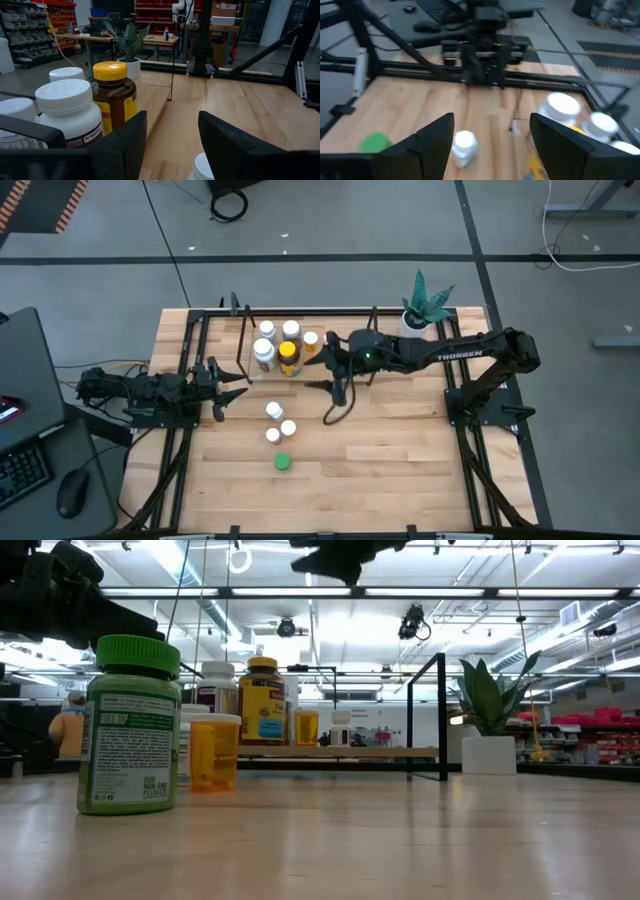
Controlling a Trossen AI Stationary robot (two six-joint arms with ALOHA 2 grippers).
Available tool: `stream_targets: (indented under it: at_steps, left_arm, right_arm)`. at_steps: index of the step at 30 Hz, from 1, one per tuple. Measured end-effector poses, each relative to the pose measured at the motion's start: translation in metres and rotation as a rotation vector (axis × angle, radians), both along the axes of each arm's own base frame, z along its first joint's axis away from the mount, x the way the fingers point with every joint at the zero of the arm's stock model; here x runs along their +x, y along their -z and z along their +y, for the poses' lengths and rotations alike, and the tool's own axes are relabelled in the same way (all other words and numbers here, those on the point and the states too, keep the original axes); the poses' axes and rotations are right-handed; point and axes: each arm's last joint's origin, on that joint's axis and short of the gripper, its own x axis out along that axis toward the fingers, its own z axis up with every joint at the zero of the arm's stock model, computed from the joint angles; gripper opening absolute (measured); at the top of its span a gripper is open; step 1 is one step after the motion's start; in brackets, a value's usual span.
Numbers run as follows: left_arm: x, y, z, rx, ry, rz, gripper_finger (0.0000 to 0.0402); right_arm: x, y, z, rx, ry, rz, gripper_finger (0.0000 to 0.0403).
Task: Pick and place medicine bottles onto shelf by color
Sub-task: Put the orange bottle on the shelf
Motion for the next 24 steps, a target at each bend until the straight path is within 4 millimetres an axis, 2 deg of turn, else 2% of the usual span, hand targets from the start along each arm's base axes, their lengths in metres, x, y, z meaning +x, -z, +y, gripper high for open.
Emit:
stream_targets:
  at_steps: [8, 12, 17, 24]
  left_arm:
    - [0.0, 0.0, 0.0, 0.0, 0.0, 0.0, 0.0182]
    - [0.0, 0.0, 0.0, -0.001, 0.0, -0.002, 0.0183]
    - [0.0, 0.0, 0.0, 0.0, 0.0, -0.001, 0.0187]
    - [0.0, 0.0, 0.0, -0.001, 0.0, -0.001, 0.0181]
  right_arm:
    - [0.007, -0.003, 0.029, -0.008, -0.078, -0.079, 0.0268]
    - [0.02, 0.014, 0.042, -0.007, -0.109, -0.07, 0.0268]
    - [0.051, 0.042, 0.055, -0.01, -0.137, 0.0, 0.0268]
    - [0.097, 0.041, 0.071, -0.112, -0.201, 0.184, 0.0268]
